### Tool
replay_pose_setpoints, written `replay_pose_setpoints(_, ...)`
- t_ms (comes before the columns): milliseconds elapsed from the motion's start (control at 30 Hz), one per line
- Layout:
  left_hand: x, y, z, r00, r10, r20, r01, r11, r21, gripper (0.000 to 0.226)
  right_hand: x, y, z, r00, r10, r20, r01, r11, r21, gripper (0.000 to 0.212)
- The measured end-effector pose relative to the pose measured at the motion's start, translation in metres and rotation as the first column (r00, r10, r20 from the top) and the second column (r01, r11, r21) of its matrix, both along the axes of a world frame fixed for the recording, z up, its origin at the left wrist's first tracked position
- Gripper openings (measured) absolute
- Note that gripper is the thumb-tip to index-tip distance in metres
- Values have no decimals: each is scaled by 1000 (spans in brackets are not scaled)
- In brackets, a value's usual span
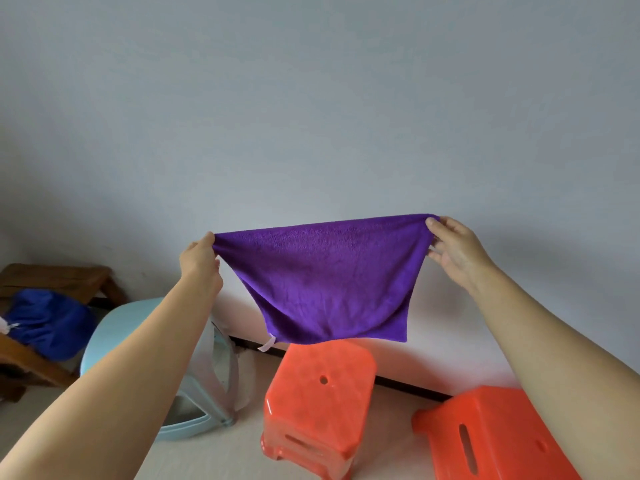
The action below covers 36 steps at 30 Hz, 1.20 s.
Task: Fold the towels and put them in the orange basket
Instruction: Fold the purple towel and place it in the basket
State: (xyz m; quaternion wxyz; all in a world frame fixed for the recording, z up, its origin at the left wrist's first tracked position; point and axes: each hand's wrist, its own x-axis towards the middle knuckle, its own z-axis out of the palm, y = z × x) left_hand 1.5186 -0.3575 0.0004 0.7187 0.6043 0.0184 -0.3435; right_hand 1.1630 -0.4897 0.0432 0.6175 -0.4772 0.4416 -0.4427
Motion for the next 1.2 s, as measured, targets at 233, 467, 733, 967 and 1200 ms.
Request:
replay_pose_setpoints(233, -14, -26, -22, 996, -89, -15, 90, 994, 68, 25, 5, -12, -32, 990, -143, 3, 142, 986, 90, 19)
replay_pose_setpoints(467, -17, -51, -72, 976, -187, -110, 199, 973, 115, 20, -1, -26, -96, 960, -275, -54, 279, 928, 245, 22)
replay_pose_setpoints(733, -18, -41, -118, 965, -191, -180, 177, 980, -91, 12, -4, -24, -134, 948, -317, -35, 313, 903, 294, 22)
replay_pose_setpoints(967, -44, 34, -195, 934, -262, -241, 259, 965, -46, 14, -31, 23, -190, 934, -300, -192, 353, 854, 383, 23)
replay_pose_setpoints(1200, -81, 112, -247, 925, -281, -255, 342, 908, 240, 26, -74, 89, -281, 890, -98, -445, 318, 833, 453, 24)
